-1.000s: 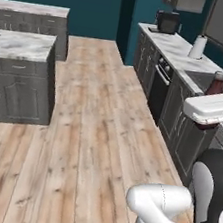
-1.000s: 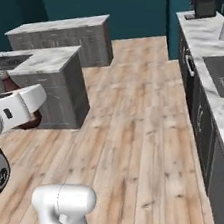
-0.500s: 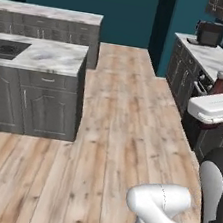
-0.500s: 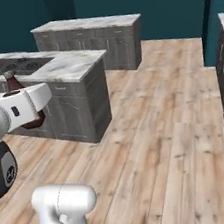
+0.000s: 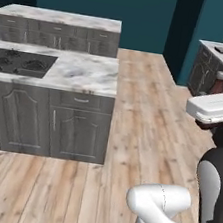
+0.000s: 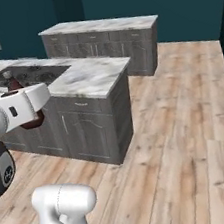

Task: Take 2 condiments from the cabinet and move them on the counter near the stove.Make sure the condiments are lined up with each other, next to each other.

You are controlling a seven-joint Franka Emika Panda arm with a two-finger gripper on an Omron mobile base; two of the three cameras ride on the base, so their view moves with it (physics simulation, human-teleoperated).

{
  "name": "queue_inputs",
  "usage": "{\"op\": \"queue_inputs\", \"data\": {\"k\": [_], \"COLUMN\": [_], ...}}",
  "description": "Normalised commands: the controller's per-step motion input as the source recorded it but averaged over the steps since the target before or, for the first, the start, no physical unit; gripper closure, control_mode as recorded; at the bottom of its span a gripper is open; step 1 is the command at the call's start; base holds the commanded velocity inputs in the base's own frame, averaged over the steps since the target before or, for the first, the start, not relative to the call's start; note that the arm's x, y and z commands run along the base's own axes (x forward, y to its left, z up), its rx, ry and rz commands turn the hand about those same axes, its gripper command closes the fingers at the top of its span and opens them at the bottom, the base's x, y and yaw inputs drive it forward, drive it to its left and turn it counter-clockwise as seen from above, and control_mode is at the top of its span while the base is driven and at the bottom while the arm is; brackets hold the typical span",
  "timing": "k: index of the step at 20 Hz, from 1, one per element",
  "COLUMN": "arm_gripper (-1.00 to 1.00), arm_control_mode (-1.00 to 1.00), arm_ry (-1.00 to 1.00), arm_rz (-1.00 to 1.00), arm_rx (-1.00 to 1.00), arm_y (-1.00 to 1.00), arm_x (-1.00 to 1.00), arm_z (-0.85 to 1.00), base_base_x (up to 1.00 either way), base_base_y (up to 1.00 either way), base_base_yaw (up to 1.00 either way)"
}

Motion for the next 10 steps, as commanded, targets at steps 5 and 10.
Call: {"op": "queue_inputs", "data": {"k": [5, 10], "arm_gripper": [1.00, 1.00], "arm_control_mode": [1.00, 1.00], "arm_ry": [0.00, 0.00], "arm_rz": [0.00, 0.00], "arm_rx": [0.00, 0.00], "arm_y": [0.00, 0.00], "arm_x": [0.00, 0.00], "arm_z": [0.00, 0.00], "base_base_x": [1.00, 0.92], "base_base_y": [1.00, 1.00], "base_base_yaw": [-0.01, -0.01]}}
